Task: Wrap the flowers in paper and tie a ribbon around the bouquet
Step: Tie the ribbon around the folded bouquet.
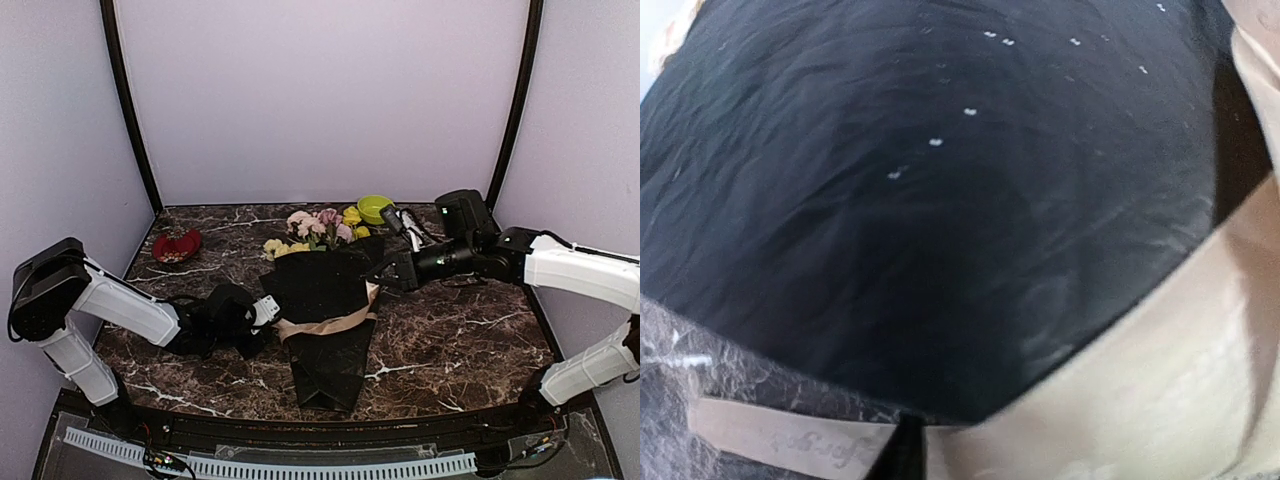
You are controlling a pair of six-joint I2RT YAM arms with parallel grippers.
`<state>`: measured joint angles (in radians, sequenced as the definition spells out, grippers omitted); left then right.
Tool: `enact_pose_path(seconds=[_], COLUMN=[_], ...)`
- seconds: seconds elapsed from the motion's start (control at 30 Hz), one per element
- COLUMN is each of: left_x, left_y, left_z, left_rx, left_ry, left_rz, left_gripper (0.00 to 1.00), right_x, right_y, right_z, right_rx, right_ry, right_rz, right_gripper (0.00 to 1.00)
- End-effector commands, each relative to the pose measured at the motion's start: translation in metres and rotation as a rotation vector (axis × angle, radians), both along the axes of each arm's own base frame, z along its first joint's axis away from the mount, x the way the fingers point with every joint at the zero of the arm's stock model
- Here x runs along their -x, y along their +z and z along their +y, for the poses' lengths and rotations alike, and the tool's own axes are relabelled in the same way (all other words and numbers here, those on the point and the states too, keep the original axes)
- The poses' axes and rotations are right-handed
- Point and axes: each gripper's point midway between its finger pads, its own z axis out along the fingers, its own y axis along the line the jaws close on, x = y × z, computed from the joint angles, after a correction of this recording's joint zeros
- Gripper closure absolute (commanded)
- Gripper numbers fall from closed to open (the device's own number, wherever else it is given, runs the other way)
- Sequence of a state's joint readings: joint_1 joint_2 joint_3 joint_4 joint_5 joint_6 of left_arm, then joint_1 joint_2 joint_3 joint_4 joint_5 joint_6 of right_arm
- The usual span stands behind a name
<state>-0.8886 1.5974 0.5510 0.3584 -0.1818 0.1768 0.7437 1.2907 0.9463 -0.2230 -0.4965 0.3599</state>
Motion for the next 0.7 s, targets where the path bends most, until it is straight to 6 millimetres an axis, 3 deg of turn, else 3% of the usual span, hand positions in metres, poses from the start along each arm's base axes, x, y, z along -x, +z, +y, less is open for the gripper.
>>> enact_pose_path(seconds=[0.0, 0.07, 0.17, 0.4, 0.57, 0.67], left_x=[-0.01, -0.006, -0.001, -0.006, -0.009, -0.008], left_y=[0.01, 0.013, 0.015, 0.027, 0.032, 0.031], left_z=[0.007, 0.012, 0.017, 0.014, 0.012, 0.012], left_rx=[0.011, 0.03, 0.048, 0.037, 0.031, 0.041], left_ry=[0.07, 0.083, 0.096, 0.118, 0.144, 0.149], left_rz=[-0.063, -0.064, -0.054, -0.038, -0.016, -0.005], left_gripper=[1.0, 1.0, 1.0, 1.0, 1.0, 1.0], right_x=[-0.01, -0.017, -0.03, -0.056, -0.098, -0.127], right_y=[0.048, 0.057, 0.054, 0.063, 0.065, 0.051], right_z=[-0.008, -0.018, -0.025, -0.007, -0.015, -0.028], right_rx=[-0.103, -0.126, -0.151, -0.148, -0.079, -0.03], right_ry=[-0.029, -0.069, -0.116, -0.101, -0.161, -0.213], right_rz=[-0.082, -0.108, -0.094, -0.122, -0.168, -0.171], right_gripper=[1.0, 1.0, 1.0, 1.0, 1.0, 1.0])
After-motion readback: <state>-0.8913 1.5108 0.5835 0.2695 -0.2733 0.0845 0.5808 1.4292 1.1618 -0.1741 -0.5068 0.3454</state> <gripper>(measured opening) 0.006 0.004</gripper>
